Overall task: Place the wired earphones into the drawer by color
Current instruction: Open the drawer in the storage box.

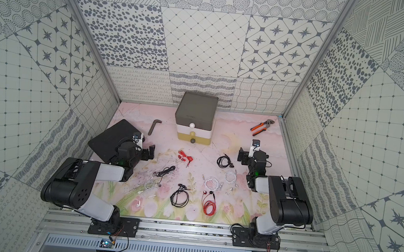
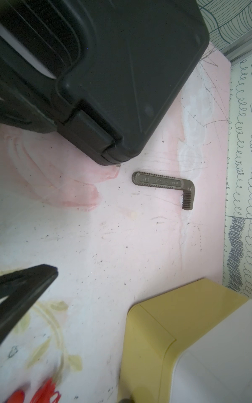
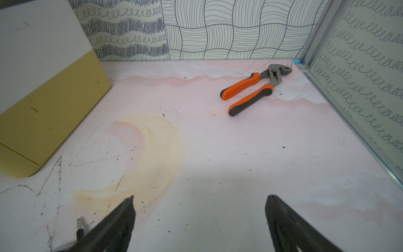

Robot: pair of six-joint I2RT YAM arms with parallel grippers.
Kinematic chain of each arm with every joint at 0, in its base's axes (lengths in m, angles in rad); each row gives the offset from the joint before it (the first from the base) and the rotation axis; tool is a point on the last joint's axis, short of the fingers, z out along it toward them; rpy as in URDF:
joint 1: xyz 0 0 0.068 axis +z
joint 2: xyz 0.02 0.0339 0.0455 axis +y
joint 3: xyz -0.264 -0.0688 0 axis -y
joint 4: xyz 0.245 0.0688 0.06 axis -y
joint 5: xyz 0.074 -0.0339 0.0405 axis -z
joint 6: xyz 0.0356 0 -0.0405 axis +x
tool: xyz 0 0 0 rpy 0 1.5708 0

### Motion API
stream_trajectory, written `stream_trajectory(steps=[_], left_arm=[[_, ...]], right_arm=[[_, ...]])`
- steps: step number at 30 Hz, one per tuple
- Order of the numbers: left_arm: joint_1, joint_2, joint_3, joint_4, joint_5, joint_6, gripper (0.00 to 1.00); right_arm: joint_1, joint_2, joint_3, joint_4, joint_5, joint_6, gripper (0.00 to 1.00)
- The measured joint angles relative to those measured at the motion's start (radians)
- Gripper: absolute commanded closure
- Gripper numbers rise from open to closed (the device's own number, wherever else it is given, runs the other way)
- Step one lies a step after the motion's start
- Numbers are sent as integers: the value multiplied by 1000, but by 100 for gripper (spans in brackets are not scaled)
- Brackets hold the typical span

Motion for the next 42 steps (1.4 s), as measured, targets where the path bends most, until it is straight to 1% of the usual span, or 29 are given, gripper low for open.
stream_trajectory(steps=[31,33,36,39,42], left_arm=[[0,-4,0,-2,-8,-3,1],[0,-36,-2,-14,-27,-15,1],[0,-127,-9,-45,-51,-26,1],[0,-256,-3,-113,-74,-60,1],[0,-365,27,-203,-101,-126,1]], right_arm=[[-8,0,1,-1,-23,1,3],[-8,-15,2,-25,-21,3,3],[-8,-100,4,-97,-19,5,3],[-8,-229,26,-193,-8,39,3],[-8,-351,59,-277,-10,95,3]])
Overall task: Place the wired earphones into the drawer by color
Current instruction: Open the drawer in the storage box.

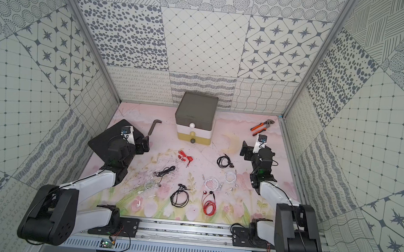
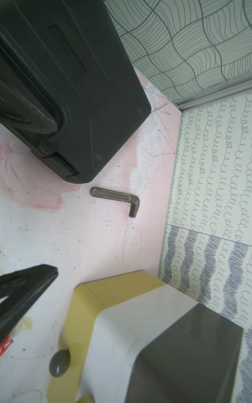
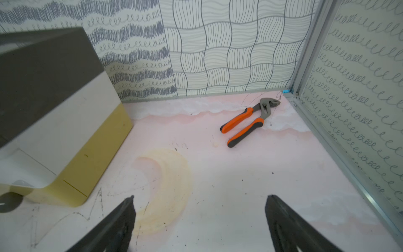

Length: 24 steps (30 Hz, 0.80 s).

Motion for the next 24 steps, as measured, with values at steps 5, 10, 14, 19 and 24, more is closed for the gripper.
stream_trajectory(steps=[5,10,14,19,24], left_arm=[[0,-177,48,-161,-2,-131,1],[0,-317,56,-288,12,-232,1],[0,-387,62,-379,37,-295,1],[0,-404,85,-471,118,-370,1],[-43,-337,142,-520,212,-430,1]], right_arm=[[0,-162,61,-183,-30,93,3],[0,-229,116,-333,-119,149,3],[0,-236,143,-402,-223,187,3],[8,-166,187,-430,-391,254,3],[58,-71,233,-450,-497,291,3]])
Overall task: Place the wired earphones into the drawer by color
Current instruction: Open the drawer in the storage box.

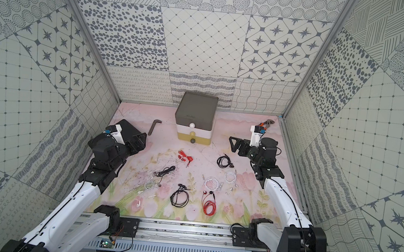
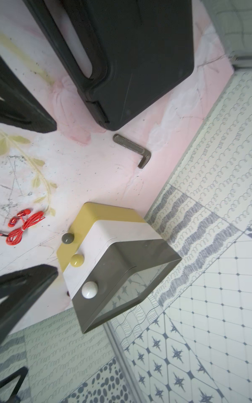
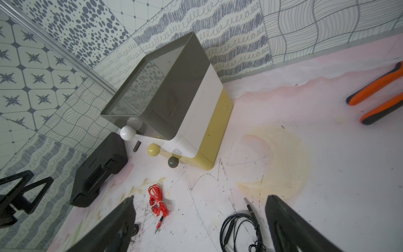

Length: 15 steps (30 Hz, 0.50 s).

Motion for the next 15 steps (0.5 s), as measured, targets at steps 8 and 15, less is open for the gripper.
stream_trajectory(steps=[8,15], left_arm=[[-224,201,146,-32,26,-47,1],[-362,399,286,-39,2,-93,1]], right_arm=[[76,19,-1,-24,-31,9,3],[76,20,-43,-15,-22,28,3]])
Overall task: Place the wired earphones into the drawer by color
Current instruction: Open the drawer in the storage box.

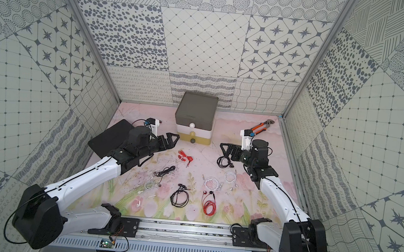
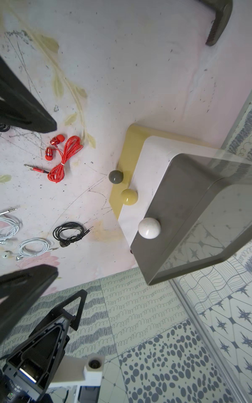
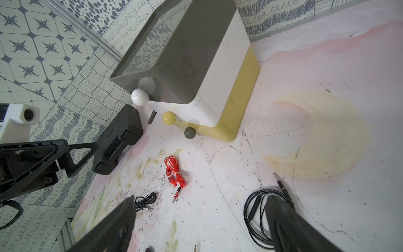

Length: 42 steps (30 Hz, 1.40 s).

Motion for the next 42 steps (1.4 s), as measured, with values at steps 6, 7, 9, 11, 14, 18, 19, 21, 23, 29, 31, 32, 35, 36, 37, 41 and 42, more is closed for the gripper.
stream_trajectory(steps=[6,7,9,11,14,18,19,21,23,29,31,32,35,36,37,41,42], left_arm=[[-63,148,106,4,-35,-40,7],[-70,170,122,5,-41,-47,8],[-80,205,147,7,-54,-58,11],[-87,239,169,14,-65,-74,14],[-92,286,197,34,-80,-94,18],[-94,335,230,55,-102,-110,26],[-95,344,238,61,-110,-113,28],[-96,360,251,73,-122,-117,32],[-97,371,262,84,-136,-124,37],[-98,399,284,119,-175,-132,42],[-98,407,286,136,-189,-136,42],[-98,411,286,142,-194,-137,42],[-98,422,286,162,-206,-143,43],[-98,425,287,170,-209,-144,44],[-98,430,289,178,-213,-145,45],[-98,448,304,193,-217,-151,45],[-98,453,308,195,-217,-151,45]], right_arm=[[0,-8,-14,7,26,15,3],[0,-16,-19,8,31,18,3],[0,-30,-27,8,41,21,3],[0,-45,-32,11,48,27,3],[0,-64,-37,16,60,32,3],[0,-73,-39,22,65,35,3],[0,-73,-40,24,66,36,3],[0,-74,-43,24,67,36,3],[0,-75,-47,26,67,36,3],[0,-92,-58,31,71,37,3],[0,-97,-59,33,72,37,3],[0,-99,-60,35,74,37,3],[0,-101,-64,42,78,37,3],[0,-101,-65,43,79,37,3],[0,-101,-66,43,80,37,3],[0,-101,-68,47,82,37,3],[0,-101,-68,47,82,37,3]])
